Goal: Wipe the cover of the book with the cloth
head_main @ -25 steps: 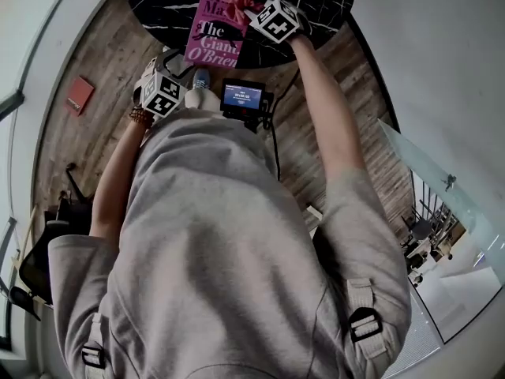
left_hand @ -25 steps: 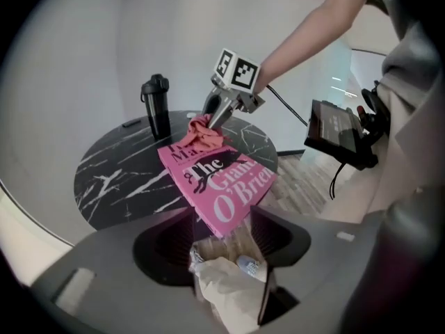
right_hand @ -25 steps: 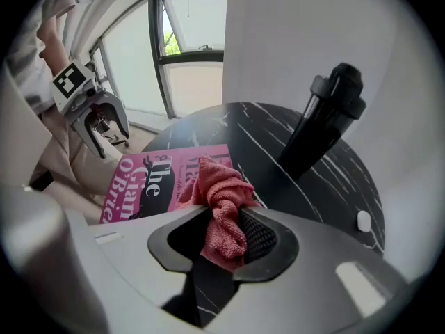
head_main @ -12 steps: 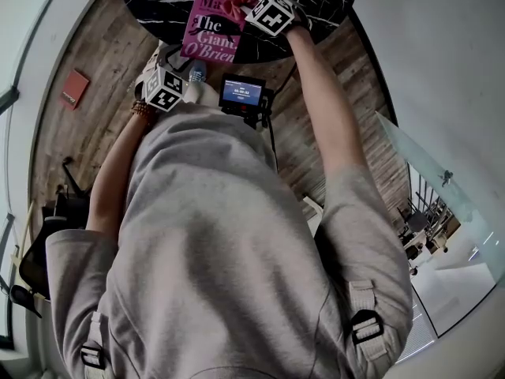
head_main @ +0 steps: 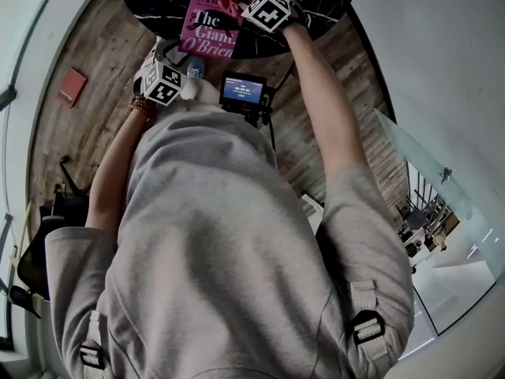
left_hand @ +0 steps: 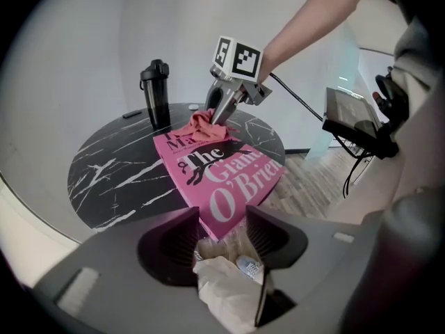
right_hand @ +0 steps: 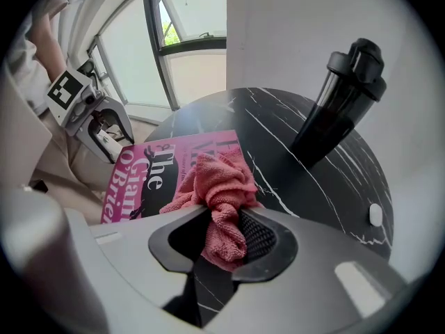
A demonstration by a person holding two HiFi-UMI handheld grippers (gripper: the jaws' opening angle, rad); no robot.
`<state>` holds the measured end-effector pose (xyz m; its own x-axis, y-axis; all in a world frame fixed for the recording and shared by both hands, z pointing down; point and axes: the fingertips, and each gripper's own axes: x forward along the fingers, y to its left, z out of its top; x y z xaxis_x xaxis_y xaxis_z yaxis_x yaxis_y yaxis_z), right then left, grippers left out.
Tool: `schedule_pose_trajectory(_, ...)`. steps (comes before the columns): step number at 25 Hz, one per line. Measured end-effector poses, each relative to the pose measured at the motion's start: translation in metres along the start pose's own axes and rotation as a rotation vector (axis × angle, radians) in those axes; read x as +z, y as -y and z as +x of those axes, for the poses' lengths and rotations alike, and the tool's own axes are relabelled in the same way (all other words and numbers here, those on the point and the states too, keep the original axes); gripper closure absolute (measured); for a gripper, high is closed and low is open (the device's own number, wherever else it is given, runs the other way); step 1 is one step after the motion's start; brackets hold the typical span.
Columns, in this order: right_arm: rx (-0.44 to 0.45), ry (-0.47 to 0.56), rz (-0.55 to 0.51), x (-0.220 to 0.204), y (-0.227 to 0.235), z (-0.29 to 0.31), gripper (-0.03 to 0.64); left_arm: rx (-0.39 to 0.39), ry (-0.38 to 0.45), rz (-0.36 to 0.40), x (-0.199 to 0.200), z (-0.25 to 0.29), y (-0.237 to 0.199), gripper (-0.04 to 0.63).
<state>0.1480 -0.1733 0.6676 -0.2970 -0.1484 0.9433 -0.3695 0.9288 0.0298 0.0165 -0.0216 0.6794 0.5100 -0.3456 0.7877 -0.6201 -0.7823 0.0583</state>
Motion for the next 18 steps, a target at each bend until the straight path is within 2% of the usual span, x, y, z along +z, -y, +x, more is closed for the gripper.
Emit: schedule_pose_trajectory(18, 0.042, -0.027, -0.036, -0.005, -0.036, -0.004, 0.495, 0.060, 0.017, -0.037, 0.000, 0.000, -0.001, 0.388)
